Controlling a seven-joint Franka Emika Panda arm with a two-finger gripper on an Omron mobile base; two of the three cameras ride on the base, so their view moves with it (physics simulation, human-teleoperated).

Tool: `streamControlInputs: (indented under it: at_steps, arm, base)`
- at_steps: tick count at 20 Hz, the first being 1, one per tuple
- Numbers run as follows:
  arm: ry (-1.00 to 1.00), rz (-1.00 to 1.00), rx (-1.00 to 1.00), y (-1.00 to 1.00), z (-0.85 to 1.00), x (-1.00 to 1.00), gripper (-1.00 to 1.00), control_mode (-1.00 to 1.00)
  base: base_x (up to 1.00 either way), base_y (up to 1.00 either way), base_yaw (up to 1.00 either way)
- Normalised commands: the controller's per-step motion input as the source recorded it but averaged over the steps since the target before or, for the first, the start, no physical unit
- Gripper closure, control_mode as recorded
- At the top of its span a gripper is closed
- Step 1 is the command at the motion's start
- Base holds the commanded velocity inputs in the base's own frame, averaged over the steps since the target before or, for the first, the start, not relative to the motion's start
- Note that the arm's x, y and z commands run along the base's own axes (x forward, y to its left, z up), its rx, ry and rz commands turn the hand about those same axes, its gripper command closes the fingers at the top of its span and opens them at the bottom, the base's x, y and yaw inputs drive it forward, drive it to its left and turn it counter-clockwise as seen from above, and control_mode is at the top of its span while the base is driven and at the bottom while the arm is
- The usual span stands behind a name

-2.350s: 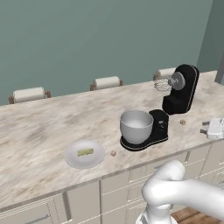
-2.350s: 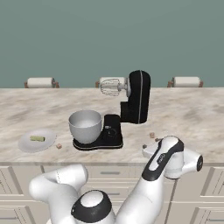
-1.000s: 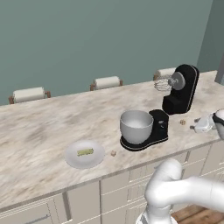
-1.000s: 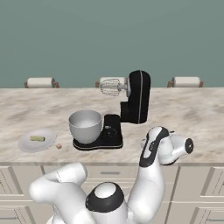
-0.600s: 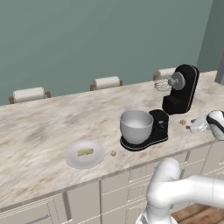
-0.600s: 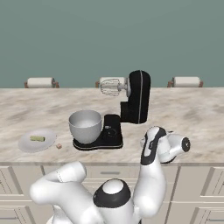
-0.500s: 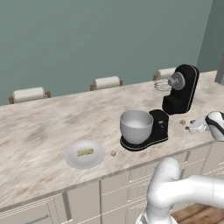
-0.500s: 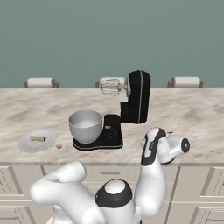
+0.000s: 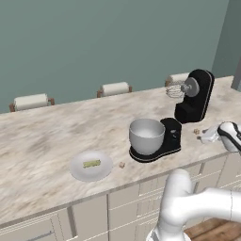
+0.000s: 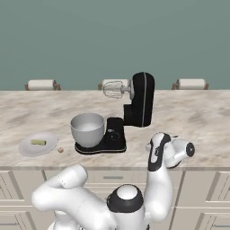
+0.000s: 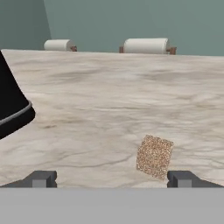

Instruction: Add butter and sugar cubes to the stand mixer bowl and then turn on the stand mixer to begin making frosting.

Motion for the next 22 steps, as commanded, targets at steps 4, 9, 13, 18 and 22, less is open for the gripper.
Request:
streamControlInputs:
  at_steps: [4, 9, 13, 18, 22]
  arm:
    - [0.0, 0.0, 0.0, -0.12, -0.13, 0.28, -1.0, -1.0]
    - [0.0, 0.0, 0.0, -0.06, -0.16, 0.28, -1.0, -1.0]
    - [0.0, 0.0, 0.0, -0.01, -0.19, 0.29, -1.0, -1.0]
    - [0.0, 0.0, 0.0, 0.0, -0.14, 0.31, -1.0, -1.0]
    - [0.0, 0.0, 0.0, 0.0, -0.17, 0.15, -1.0, -1.0]
  base:
    - [0.0, 0.0, 0.0]
    - [0.0, 0.0, 0.0]
    - [0.0, 0.0, 0.0]
    - [0.0, 0.0, 0.0]
    - [0.0, 0.0, 0.0]
